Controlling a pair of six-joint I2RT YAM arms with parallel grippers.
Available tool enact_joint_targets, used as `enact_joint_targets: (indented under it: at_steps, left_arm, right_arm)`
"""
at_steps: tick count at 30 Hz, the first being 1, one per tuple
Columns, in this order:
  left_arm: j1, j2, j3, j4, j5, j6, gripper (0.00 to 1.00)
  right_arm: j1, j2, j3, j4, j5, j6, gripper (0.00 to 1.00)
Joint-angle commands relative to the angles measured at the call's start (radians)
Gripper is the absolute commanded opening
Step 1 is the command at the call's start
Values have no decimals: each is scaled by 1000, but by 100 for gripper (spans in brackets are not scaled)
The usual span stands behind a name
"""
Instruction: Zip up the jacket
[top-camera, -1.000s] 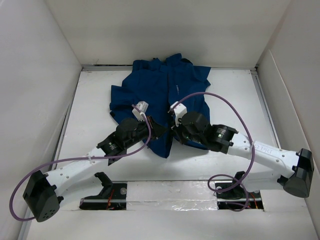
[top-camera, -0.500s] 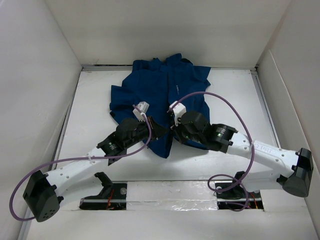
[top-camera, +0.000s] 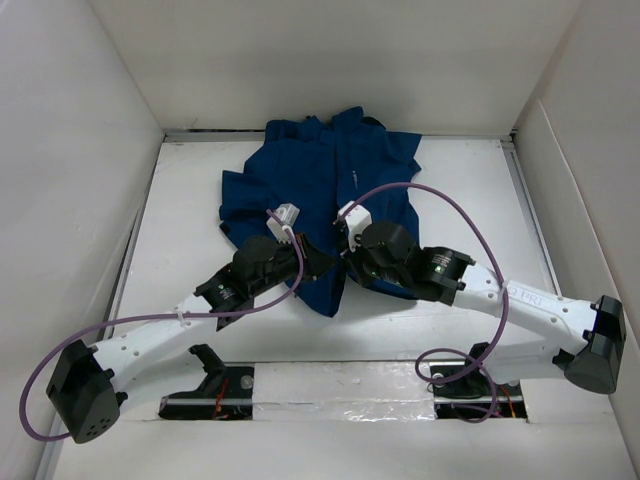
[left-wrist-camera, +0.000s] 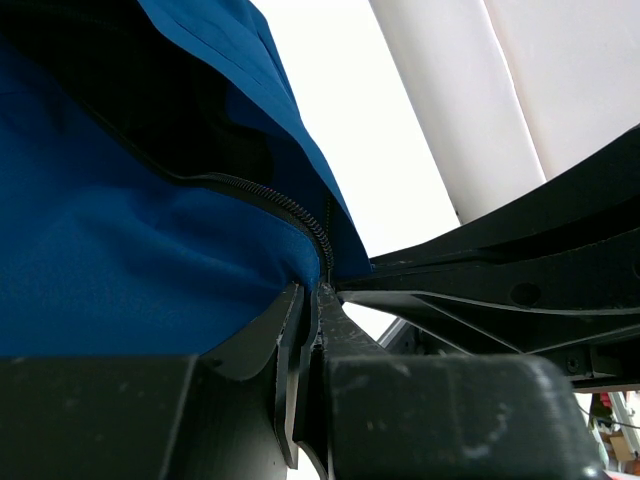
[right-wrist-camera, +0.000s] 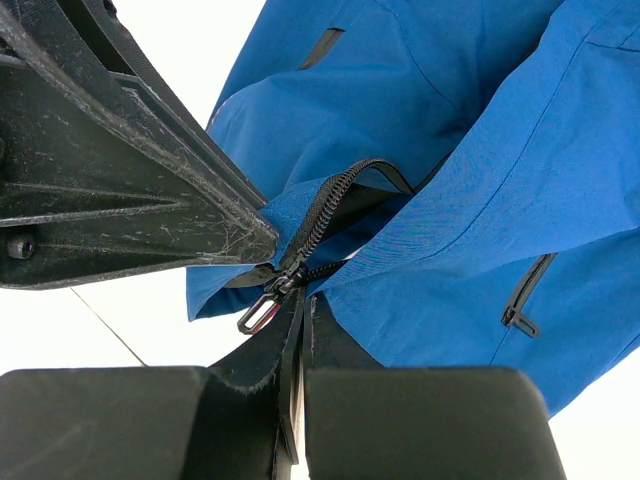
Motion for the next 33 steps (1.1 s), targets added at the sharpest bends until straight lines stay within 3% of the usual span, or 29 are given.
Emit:
enact_joint_targets:
  at_steps: [1, 33]
  left_arm:
    - [-8, -11, -8, 29, -3, 15, 0]
    - [-8, -27, -25, 44, -41, -5, 0]
  right_arm:
    - [0, -7, 61, 25, 0, -22, 0]
    - [0, -15, 55, 17, -35, -23, 0]
